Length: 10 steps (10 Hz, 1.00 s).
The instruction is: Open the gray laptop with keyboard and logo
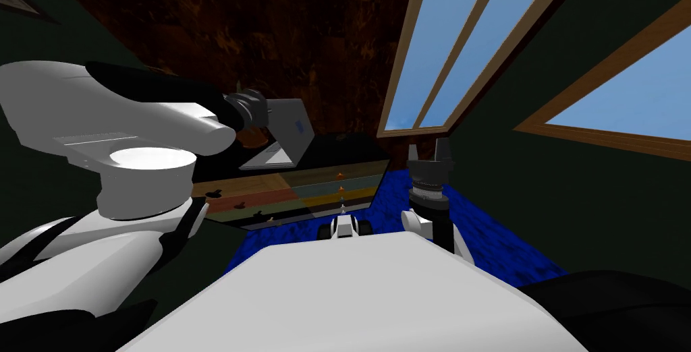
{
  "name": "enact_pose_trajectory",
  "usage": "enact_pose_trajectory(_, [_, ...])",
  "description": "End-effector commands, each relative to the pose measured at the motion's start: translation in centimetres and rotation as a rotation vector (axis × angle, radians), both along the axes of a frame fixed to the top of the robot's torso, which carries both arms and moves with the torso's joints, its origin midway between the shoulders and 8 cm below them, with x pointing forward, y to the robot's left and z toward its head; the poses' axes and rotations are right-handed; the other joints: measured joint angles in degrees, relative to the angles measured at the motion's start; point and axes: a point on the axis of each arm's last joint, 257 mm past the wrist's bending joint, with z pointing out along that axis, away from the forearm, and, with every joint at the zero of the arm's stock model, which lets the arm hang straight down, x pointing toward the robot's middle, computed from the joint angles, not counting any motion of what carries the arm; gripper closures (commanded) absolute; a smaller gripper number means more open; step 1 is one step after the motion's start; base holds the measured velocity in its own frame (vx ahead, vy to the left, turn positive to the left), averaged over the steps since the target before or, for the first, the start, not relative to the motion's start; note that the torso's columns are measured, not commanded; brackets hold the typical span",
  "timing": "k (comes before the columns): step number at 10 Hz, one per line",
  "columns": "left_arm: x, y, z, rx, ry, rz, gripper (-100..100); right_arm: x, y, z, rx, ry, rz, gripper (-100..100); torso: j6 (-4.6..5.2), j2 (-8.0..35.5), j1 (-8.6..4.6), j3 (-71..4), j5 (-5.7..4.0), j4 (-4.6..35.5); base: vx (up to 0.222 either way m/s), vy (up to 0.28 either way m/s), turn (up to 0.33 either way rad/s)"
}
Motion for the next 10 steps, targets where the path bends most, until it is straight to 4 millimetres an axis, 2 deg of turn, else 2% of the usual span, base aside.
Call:
enact_pose_trajectory(1, [1.5, 1.0, 0.0, -0.100, -0.004, 0.000, 100, 0.0, 0.0, 0.0, 0.000, 0.000, 0.000, 0, -0.04, -0.05, 0.00, -0.03, 0.01, -0.01, -0.059, 0.084, 0.001])
enact_pose_trajectory(4, [3.3, 2.2, -0.4, -0.214, -0.004, 0.001, 100, 0.0, 0.0, 0.0, 0.000, 0.000, 0.000, 0, -0.06, -0.20, 0.13, -0.11, 0.13, -0.16, -0.057, 0.067, -0.001])
enact_pose_trajectory(5, [2.8, 1.9, -0.1, -0.188, -0.010, -0.003, 100, 0.0, 0.0, 0.0, 0.000, 0.000, 0.000, 0, -0.06, -0.22, 0.15, -0.13, 0.13, -0.17, -0.029, 0.022, -0.004])
enact_pose_trajectory(6, [2.1, 1.1, 0.4, -0.172, -0.011, -0.018, -100, 0.0, 0.0, 0.0, 0.000, 0.000, 0.000, 0, -0.01, -0.26, -0.02, -0.16, 0.04, -0.13, 0.004, 0.061, -0.021])
enact_pose_trajectory(10, [0.5, -0.6, 1.3, -0.122, -0.008, -0.049, -100, 0.0, 0.0, 0.0, 0.000, 0.000, 0.000, 0, -0.01, -0.22, 0.13, -0.14, 0.09, -0.12, 0.017, 0.100, -0.027])
